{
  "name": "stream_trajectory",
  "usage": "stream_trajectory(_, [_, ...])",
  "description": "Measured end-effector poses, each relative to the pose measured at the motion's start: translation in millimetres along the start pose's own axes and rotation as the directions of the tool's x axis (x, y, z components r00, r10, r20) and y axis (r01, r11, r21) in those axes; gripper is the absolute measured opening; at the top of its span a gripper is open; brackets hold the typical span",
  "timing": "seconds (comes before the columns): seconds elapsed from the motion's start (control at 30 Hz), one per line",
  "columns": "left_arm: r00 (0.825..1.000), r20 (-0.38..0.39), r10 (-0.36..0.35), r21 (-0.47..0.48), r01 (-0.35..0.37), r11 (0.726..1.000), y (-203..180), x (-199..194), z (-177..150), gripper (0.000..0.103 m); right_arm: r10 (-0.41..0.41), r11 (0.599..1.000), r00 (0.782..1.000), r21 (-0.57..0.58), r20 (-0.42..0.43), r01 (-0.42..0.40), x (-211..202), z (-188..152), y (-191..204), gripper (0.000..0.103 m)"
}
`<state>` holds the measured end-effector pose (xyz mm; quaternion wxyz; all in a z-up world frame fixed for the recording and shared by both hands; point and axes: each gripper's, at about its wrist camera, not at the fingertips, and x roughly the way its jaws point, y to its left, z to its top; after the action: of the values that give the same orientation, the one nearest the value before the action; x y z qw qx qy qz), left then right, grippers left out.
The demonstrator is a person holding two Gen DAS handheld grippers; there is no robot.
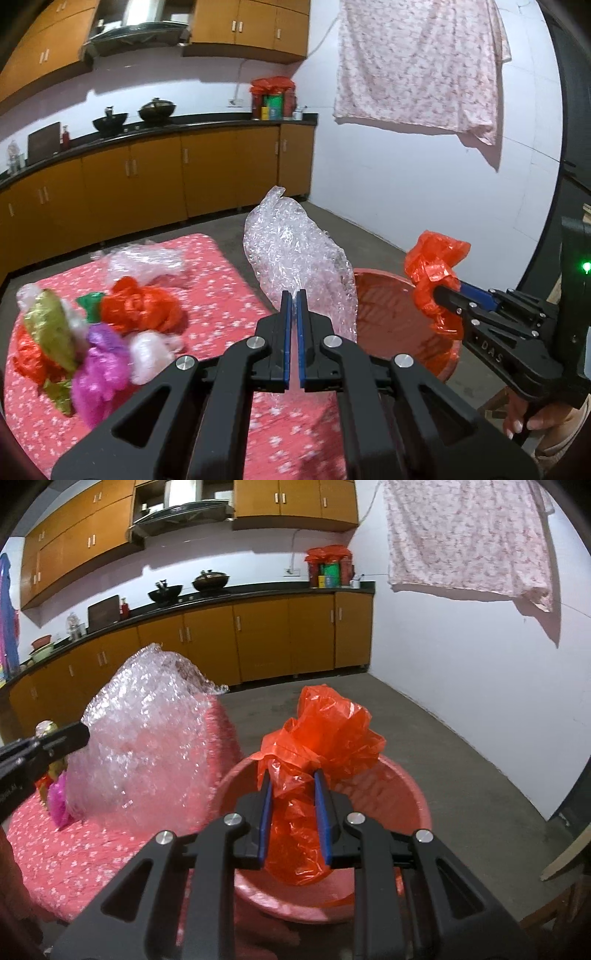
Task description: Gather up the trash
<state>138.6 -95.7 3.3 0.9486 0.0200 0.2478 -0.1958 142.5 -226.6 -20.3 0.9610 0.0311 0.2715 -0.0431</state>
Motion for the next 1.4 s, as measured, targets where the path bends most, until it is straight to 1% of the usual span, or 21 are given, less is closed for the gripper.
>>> stream_trajectory(0.07, [1.0, -0.007, -0.024, 0.003, 0.024, 1.0, -9, 10, 1, 0.003, -0.012, 1.0, 1.0, 0.009, -0.003, 0.012, 3, 3, -9, 0.022])
stream_trajectory(0.23, [0.999, -0.02, -0.05, 0.028, 0.05, 0.998, -27, 28, 5, 0.003, -0.028, 0.999, 1.0, 0.029, -0.011, 0.029, 12, 7, -22, 0.022])
stream_trajectory(0.47, [0.997, -0.046, -0.064, 0.046, 0.066, 0.997, -38, 49, 5, 0.003, -0.026, 0.998, 0.999, 0.055, -0.022, 0.028, 28, 10, -33, 0.022])
stream_trajectory(0.6, [0.995, -0.066, -0.07, 0.047, 0.074, 0.996, -45, 60, 4, 0.003, -0.026, 0.998, 0.999, 0.065, -0.025, 0.028, 33, 7, -32, 0.022])
stream_trajectory(0.8, [0.994, -0.086, -0.066, 0.049, 0.071, 0.996, -49, 72, 4, 0.003, -0.016, 0.996, 0.999, 0.085, -0.029, 0.018, 43, 9, -35, 0.023])
stream_trajectory(0.97, [0.992, -0.108, -0.067, 0.028, 0.071, 0.997, -48, 81, 3, 0.003, -0.003, 0.994, 1.0, 0.106, -0.022, 0.005, 47, 13, -38, 0.03])
stream_trajectory(1.17, [0.989, -0.14, -0.049, -0.013, 0.047, 0.999, -38, 86, -1, 0.006, -0.012, 0.994, 1.0, 0.108, -0.02, 0.015, 45, 11, -42, 0.039])
stream_trajectory(1.2, [0.989, -0.142, -0.039, -0.021, 0.037, 0.999, -35, 85, -1, 0.012, -0.016, 0.994, 1.0, 0.112, -0.02, 0.018, 44, 9, -43, 0.039])
stream_trajectory(1.23, [0.99, -0.139, -0.029, -0.026, 0.025, 0.999, -33, 83, -1, 0.023, -0.017, 0.993, 1.0, 0.116, -0.021, 0.019, 43, 9, -44, 0.039])
stream_trajectory(1.27, [0.991, -0.132, -0.014, -0.03, 0.011, 0.999, -30, 80, -2, 0.029, -0.019, 0.993, 1.0, 0.119, -0.022, 0.021, 42, 8, -45, 0.04])
stream_trajectory(1.3, [0.992, -0.122, 0.002, -0.032, -0.006, 0.999, -27, 77, -3, 0.039, -0.021, 0.992, 0.999, 0.122, -0.024, 0.024, 42, 6, -45, 0.042])
stream_trajectory(1.33, [0.993, -0.115, 0.012, -0.033, -0.016, 0.999, -24, 74, -3, 0.041, -0.024, 0.992, 0.999, 0.122, -0.025, 0.027, 41, 5, -45, 0.043])
stream_trajectory(1.4, [0.994, -0.104, 0.028, -0.036, -0.032, 0.999, -18, 66, -5, 0.041, -0.026, 0.993, 0.999, 0.117, -0.026, 0.029, 40, 2, -43, 0.044])
